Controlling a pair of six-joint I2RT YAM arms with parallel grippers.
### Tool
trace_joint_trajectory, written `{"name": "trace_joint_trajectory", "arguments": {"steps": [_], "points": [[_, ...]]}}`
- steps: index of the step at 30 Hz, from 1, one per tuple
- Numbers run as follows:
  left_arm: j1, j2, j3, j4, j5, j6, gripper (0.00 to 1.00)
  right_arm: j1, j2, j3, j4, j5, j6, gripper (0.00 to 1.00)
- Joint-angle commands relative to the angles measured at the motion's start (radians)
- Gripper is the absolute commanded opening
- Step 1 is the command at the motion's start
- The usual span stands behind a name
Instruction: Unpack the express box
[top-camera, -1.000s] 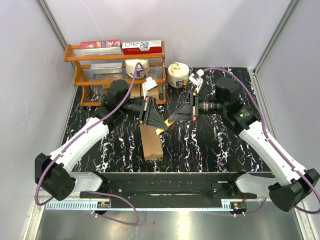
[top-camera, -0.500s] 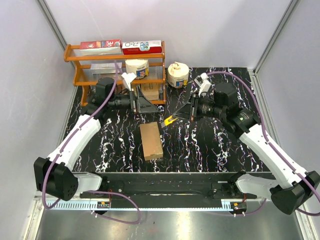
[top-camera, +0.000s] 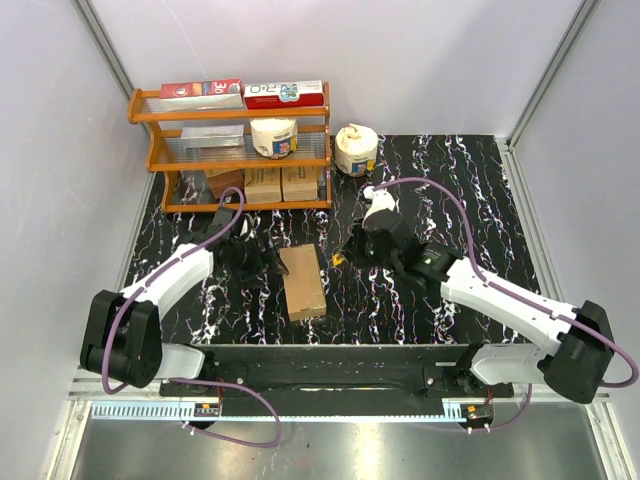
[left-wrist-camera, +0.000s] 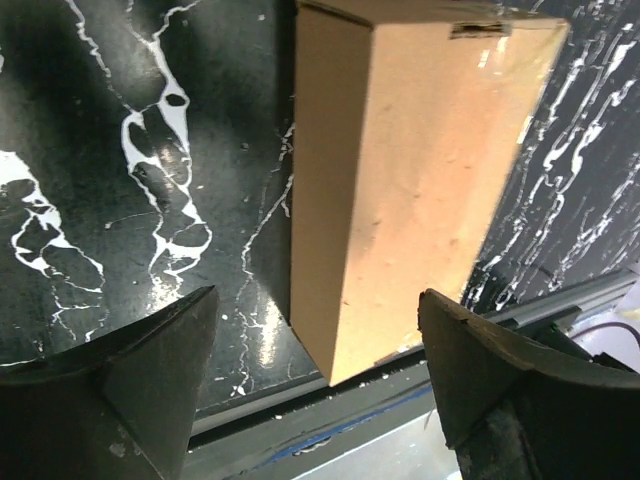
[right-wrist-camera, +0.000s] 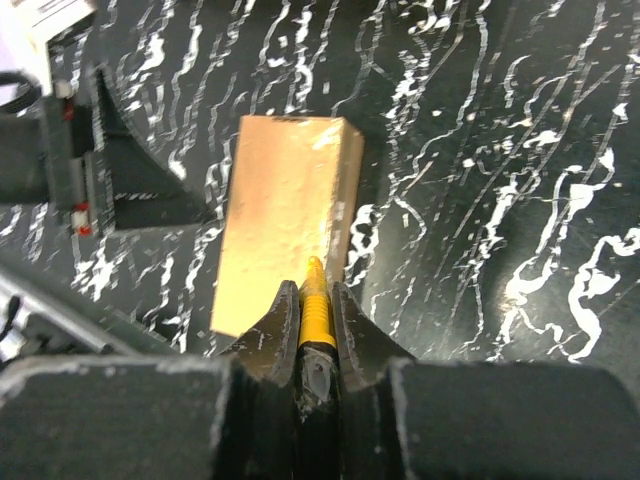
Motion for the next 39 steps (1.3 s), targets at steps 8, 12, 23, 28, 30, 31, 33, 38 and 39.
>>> {"name": "trace_joint_trajectory", "arguments": {"steps": [8, 12, 23, 28, 30, 31, 33, 38, 39], "points": [[-0.005, 0.028, -0.069, 0.259, 0.012, -0.042, 0.89, 0.136, 0.139, -0.016, 0.253, 0.443, 0.016, 0.00], [-0.005, 0.096, -0.051, 0.277, 0.031, -0.037, 0.86, 0.155, 0.194, 0.014, 0.265, 0.488, 0.002, 0.00], [-0.005, 0.208, 0.003, 0.331, 0.124, -0.025, 0.86, 0.161, 0.318, 0.085, 0.313, 0.449, -0.085, 0.00], [-0.005, 0.229, 0.001, 0.329, 0.134, -0.030, 0.82, 0.161, 0.351, 0.113, 0.310, 0.451, -0.085, 0.00], [-0.005, 0.238, -0.002, 0.323, 0.134, -0.031, 0.76, 0.161, 0.363, 0.120, 0.302, 0.452, -0.082, 0.00], [-0.005, 0.240, -0.005, 0.322, 0.131, -0.033, 0.73, 0.161, 0.365, 0.122, 0.302, 0.451, -0.082, 0.00], [-0.005, 0.248, -0.009, 0.322, 0.134, -0.034, 0.69, 0.161, 0.374, 0.128, 0.288, 0.454, -0.076, 0.00], [-0.005, 0.251, -0.019, 0.322, 0.132, -0.039, 0.62, 0.162, 0.383, 0.133, 0.265, 0.466, -0.070, 0.00], [-0.005, 0.249, -0.020, 0.322, 0.134, -0.039, 0.61, 0.162, 0.384, 0.133, 0.259, 0.468, -0.067, 0.00]]}}
